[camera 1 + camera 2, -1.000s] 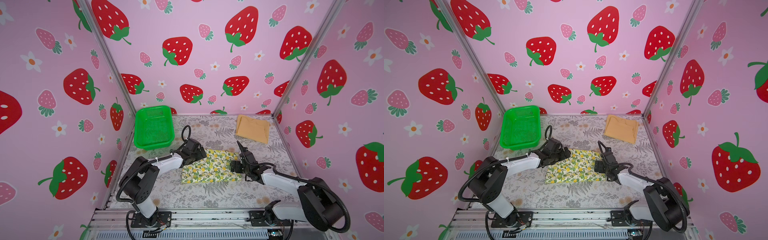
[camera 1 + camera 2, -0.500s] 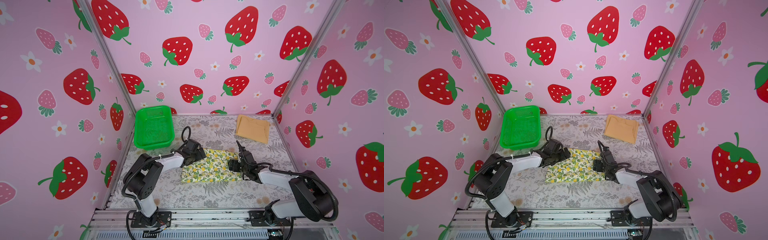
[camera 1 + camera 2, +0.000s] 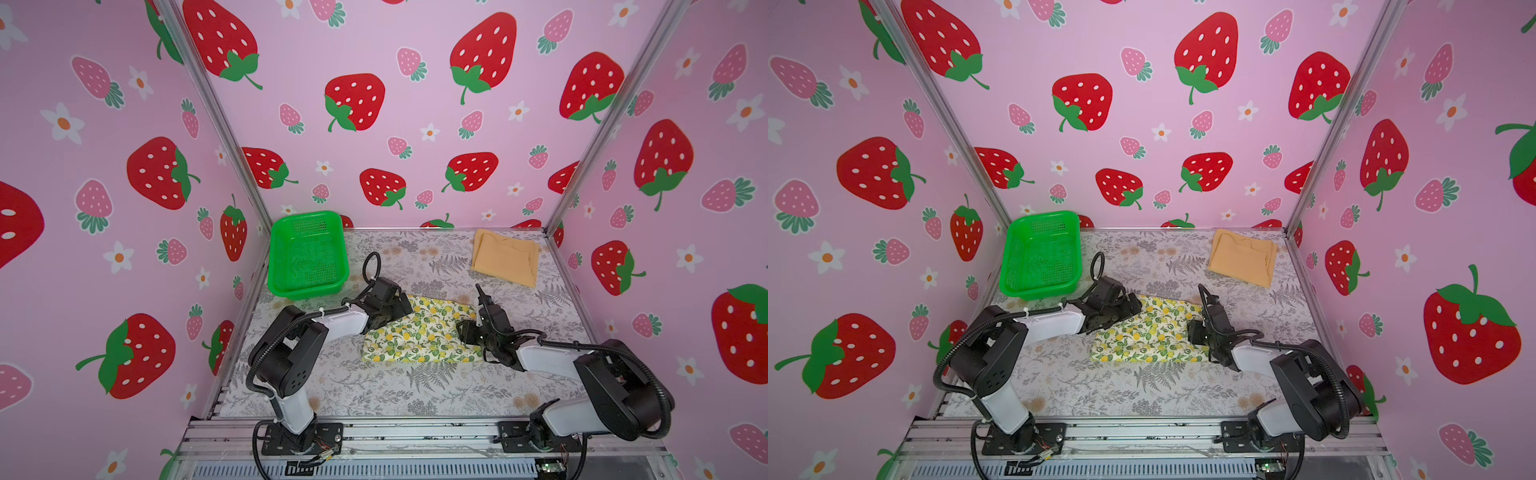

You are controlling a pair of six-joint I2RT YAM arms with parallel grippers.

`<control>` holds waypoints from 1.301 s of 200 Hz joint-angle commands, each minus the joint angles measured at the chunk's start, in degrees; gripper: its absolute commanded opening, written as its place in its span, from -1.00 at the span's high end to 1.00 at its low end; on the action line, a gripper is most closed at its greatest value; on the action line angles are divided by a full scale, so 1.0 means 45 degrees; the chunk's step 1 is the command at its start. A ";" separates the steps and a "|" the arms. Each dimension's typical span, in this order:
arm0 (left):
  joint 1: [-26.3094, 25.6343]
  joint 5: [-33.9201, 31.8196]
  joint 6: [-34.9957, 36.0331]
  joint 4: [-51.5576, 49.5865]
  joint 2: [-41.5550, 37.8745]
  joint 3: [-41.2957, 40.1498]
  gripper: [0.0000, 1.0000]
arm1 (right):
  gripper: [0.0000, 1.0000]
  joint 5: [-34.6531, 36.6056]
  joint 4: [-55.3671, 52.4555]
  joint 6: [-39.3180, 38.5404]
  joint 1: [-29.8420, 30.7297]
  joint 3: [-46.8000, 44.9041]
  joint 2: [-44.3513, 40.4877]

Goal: Fold and stack skirts
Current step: Fold the skirt at the center of the table.

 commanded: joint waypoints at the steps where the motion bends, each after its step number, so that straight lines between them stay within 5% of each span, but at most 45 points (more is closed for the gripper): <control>1: 0.0031 0.0211 -0.0113 -0.0456 0.0056 -0.0329 -0.99 | 0.38 0.0185 -0.1331 0.0447 -0.0033 -0.0322 -0.0226; 74: -0.0070 0.0317 0.0148 -0.0646 -0.1103 -0.0194 -0.98 | 0.91 0.1334 -0.2694 -0.0314 -0.0293 0.1057 -0.0552; 142: -0.2023 0.1012 -0.1074 0.1622 -0.1970 -0.0307 -0.99 | 0.93 0.1725 -0.4612 -0.1945 -0.0675 0.3657 0.0280; 260: -0.4079 0.2047 -0.4118 0.7234 0.0764 -0.0929 -0.99 | 0.94 0.1301 -0.6647 -0.2941 -0.1008 0.5748 0.0314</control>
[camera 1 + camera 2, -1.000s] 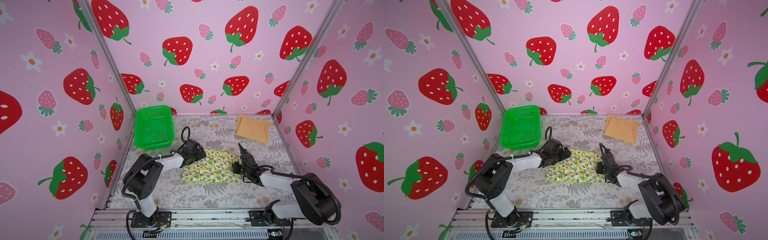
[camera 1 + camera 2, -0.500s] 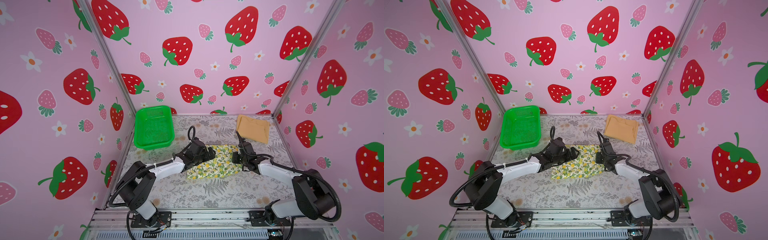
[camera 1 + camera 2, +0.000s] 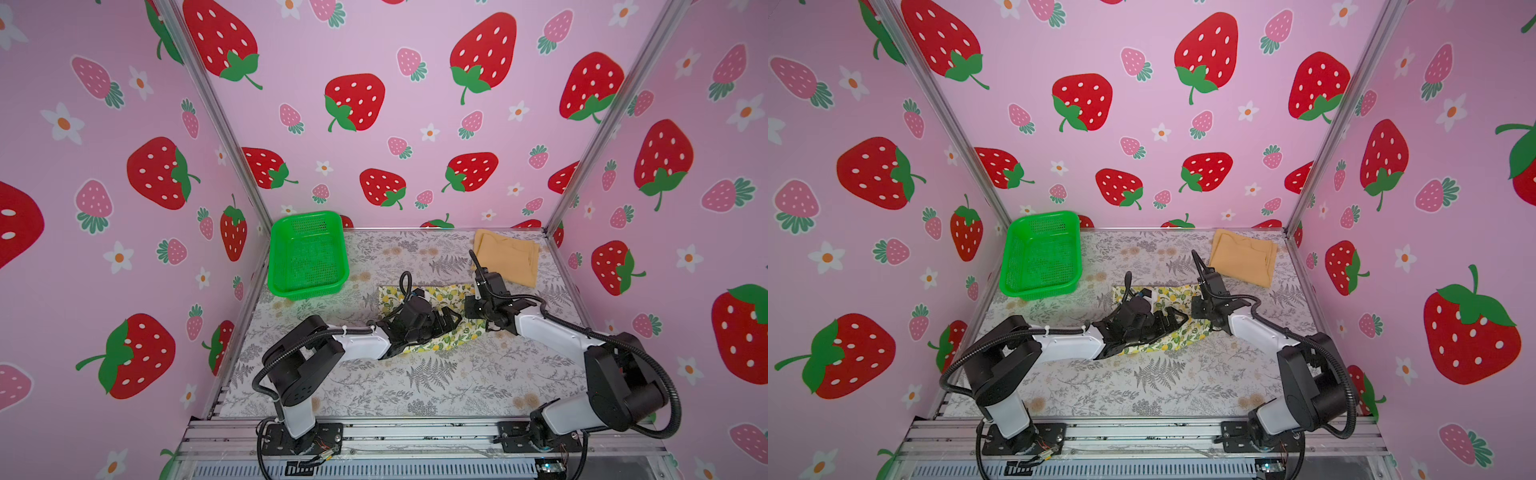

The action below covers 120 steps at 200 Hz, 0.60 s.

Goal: Fold and stack skirts
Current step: Fold the skirt at the center of the table.

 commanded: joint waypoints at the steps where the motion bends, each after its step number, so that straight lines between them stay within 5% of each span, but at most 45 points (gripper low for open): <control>1: -0.0150 0.0142 -0.0798 0.1414 0.0272 -0.0354 -0.99 | 0.93 -0.0054 -0.0623 -0.0294 -0.0195 0.0386 -0.0296; 60: -0.0502 -0.0055 -0.0797 0.0939 0.0872 -0.0387 -0.99 | 0.93 -0.0589 -0.1217 -0.0434 -0.0431 0.1241 -0.0360; 120: -0.0565 0.0277 -0.0705 0.0848 0.1959 0.0556 -0.99 | 0.91 -0.3772 -0.1256 0.0403 -0.0432 0.2163 0.0157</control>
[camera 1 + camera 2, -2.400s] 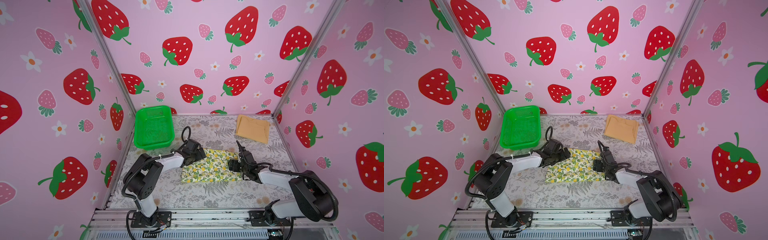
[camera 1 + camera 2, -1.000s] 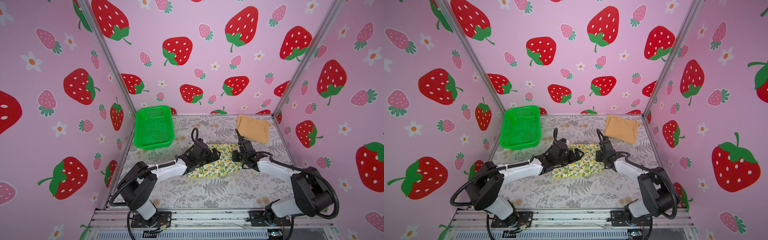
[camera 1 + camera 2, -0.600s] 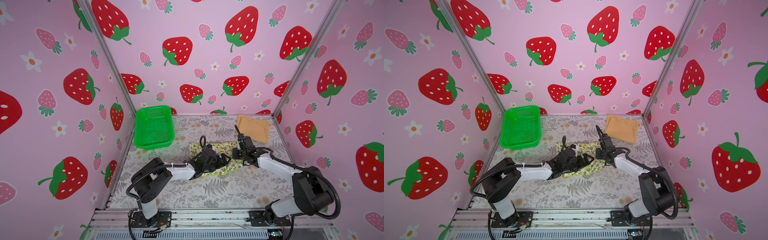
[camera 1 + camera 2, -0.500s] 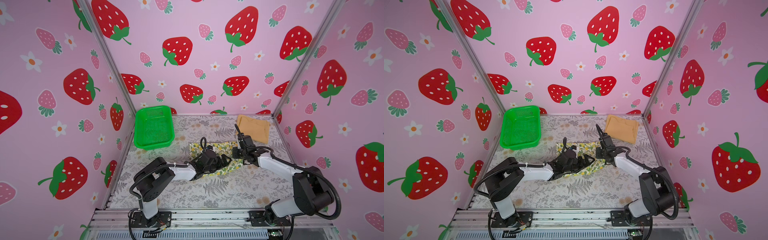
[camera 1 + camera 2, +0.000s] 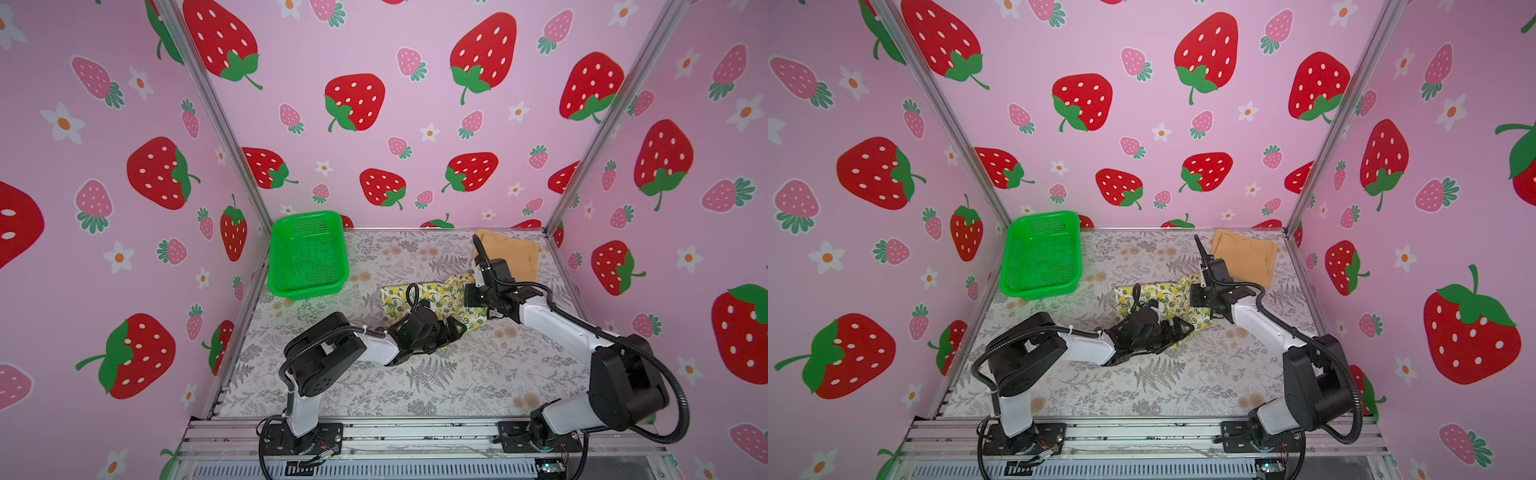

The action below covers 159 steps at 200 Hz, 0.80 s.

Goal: Fold and stack skirts
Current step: Fold the skirt at the center of the table.

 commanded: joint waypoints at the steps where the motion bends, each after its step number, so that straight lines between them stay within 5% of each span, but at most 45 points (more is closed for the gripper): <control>1: -0.0079 0.0122 -0.0048 -0.0489 0.0422 0.0585 -0.98 | 0.91 -0.1942 -0.0142 0.0503 -0.0048 0.0456 0.0193; 56: -0.0007 0.0303 0.0489 -0.0812 0.0336 0.1056 -0.99 | 0.89 -0.4551 0.0683 0.1651 -0.0048 0.0352 0.0725; 159: 0.1891 -0.0945 0.2856 -0.4388 -0.4955 -0.1395 -0.99 | 0.90 -0.3165 0.0714 0.1653 -0.0067 0.0448 0.0789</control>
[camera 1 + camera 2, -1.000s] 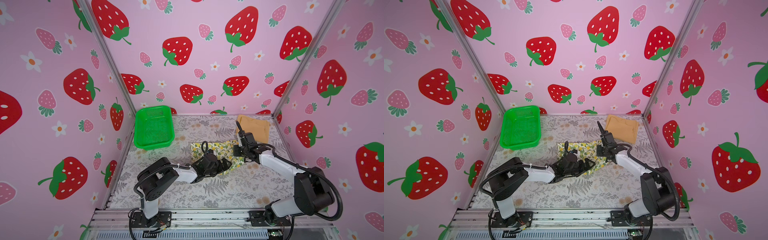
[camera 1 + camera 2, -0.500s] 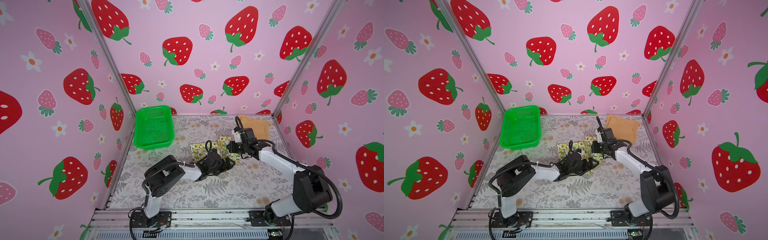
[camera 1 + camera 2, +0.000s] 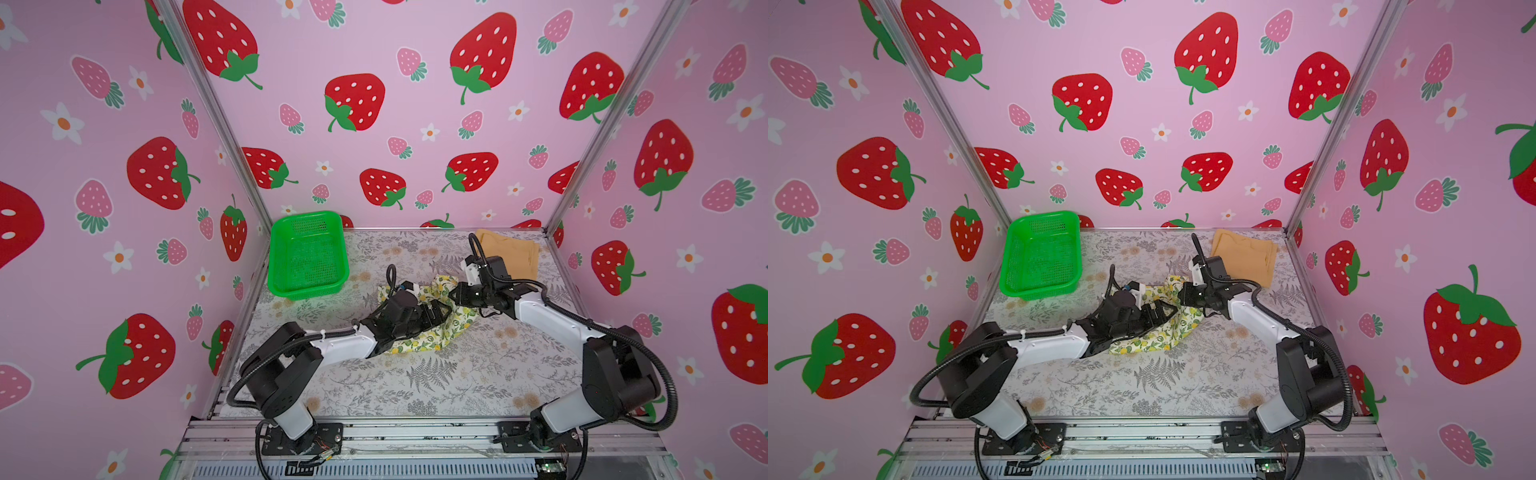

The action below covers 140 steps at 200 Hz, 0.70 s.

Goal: Fold and stack skirts
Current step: Fold the skirt at the center of the table.

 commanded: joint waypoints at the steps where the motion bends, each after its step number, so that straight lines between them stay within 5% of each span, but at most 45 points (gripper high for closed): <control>1: 0.0238 -0.0915 0.1080 -0.1925 -0.0776 -0.0491 -0.99 | 0.90 0.0233 0.0236 0.0189 -0.0072 0.0176 0.0066; 140: 0.1592 -0.0761 0.1668 -0.1749 0.0062 -0.2227 -0.99 | 0.89 -0.0678 0.1191 0.1025 -0.0062 -0.0239 0.0041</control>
